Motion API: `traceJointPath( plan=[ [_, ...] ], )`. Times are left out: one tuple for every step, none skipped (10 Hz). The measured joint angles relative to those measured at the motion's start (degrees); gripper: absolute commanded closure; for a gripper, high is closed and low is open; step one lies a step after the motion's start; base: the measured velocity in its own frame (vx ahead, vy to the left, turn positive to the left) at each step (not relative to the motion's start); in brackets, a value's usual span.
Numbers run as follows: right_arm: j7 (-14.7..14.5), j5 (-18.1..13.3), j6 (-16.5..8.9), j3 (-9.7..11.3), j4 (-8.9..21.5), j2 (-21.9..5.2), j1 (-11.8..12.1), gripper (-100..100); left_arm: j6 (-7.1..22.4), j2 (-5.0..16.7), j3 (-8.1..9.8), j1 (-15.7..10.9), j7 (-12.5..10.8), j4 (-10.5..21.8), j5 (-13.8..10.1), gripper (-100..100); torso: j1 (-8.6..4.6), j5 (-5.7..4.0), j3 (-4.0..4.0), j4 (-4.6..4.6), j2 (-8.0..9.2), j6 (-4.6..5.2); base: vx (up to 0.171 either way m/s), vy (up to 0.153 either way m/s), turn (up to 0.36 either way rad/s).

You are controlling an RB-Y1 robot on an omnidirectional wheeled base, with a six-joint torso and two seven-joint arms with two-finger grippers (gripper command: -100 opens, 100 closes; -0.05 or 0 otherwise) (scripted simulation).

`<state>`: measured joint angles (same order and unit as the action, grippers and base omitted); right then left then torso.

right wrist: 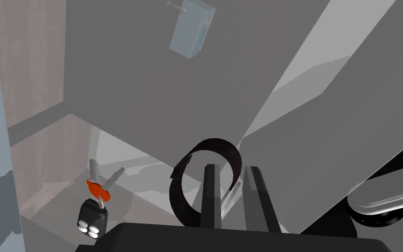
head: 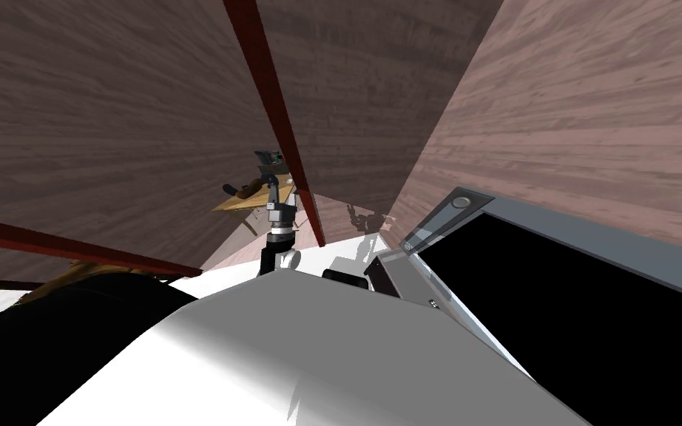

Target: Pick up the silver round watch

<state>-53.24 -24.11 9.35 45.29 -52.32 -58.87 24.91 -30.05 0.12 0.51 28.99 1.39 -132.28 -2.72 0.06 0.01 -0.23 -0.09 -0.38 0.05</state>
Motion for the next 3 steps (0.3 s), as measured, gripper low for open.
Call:
traceJointPath(
  plan=[
    [-1.1, -0.4, 0.2, -0.4, -1.2, -0.8, 0.4, 100, 0.0, 0.0, 0.0, 0.0, 0.0, 0.0, 0.0, 0, -0.05, 0.01, -0.01, -0.01, -0.01, 0.03, 0.137, -0.006, -0.306],
    [-2.0, -0.7, 0.4, -0.7, -2.1, -1.6, 0.8, 100, 0.0, 0.0, 0.0, 0.0, 0.0, 0.0, 0.0, 0, -0.08, 0.0, -0.01, -0.02, 0.0, 0.03, 0.055, 0.003, -0.06],
    [-2.2, -0.7, 0.5, -0.7, -2.2, -1.7, 0.9, 0, 0.0, 0.0, 0.0, 0.0, 0.0, 0.0, 0.0, 0, -0.09, -0.02, 0.1, 0.04, 0.19, -0.07, 0.01, 0.001, 0.012]
  ],
)
